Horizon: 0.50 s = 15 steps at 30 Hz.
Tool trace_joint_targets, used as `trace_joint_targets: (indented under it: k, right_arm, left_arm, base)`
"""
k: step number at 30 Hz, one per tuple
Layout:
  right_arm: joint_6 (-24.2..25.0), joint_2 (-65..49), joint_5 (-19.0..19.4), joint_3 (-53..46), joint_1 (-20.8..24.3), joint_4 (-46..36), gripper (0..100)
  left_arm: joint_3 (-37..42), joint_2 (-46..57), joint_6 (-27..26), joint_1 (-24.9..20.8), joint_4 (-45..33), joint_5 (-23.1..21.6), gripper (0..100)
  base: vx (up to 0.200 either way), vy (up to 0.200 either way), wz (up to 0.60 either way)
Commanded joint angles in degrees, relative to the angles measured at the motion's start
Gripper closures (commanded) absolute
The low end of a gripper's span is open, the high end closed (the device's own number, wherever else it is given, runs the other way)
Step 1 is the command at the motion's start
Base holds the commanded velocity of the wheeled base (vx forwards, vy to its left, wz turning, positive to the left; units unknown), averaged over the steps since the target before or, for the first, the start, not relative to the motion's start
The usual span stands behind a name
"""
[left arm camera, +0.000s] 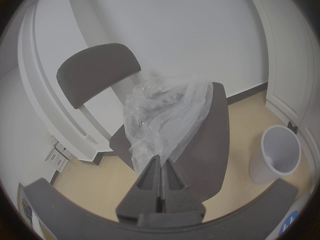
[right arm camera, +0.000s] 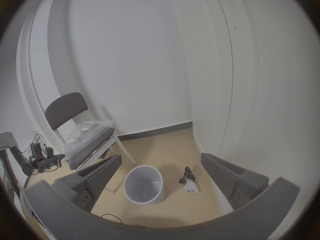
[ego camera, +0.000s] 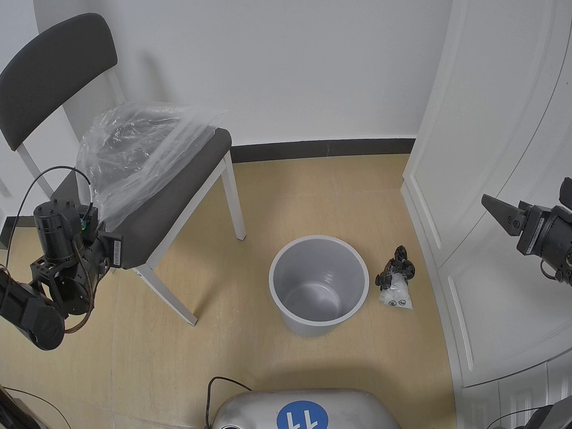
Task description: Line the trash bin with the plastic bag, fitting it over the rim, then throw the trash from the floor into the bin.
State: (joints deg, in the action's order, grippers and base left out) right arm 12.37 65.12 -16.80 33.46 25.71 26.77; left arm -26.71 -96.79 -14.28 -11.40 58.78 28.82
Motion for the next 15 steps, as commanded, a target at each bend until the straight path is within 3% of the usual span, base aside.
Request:
trace_joint_targets:
  k: [1, 10, 15]
  right_arm:
    - [0.1, 0.0, -0.1, -0.2, 1.4, 0.0, 0]
    - [2.0, 1.4, -0.3, -0.8, 6.5, 1.2, 0]
    - [2.9, 4.1, -6.5, -0.9, 11.1, 5.7, 0]
  left_arm:
    - [0.3, 1.4, 0.0, -0.2, 1.0, 0.0, 100]
    - [1.8, 6.5, 0.2, -2.4, 1.3, -1.5, 100]
    - [2.8, 15.5, 0.3, -7.8, 0.7, -6.9, 100]
  base:
    - [0.000, 0.000, 0.00]
    - [0.000, 0.000, 0.00]
    - [0.000, 0.000, 0.00]
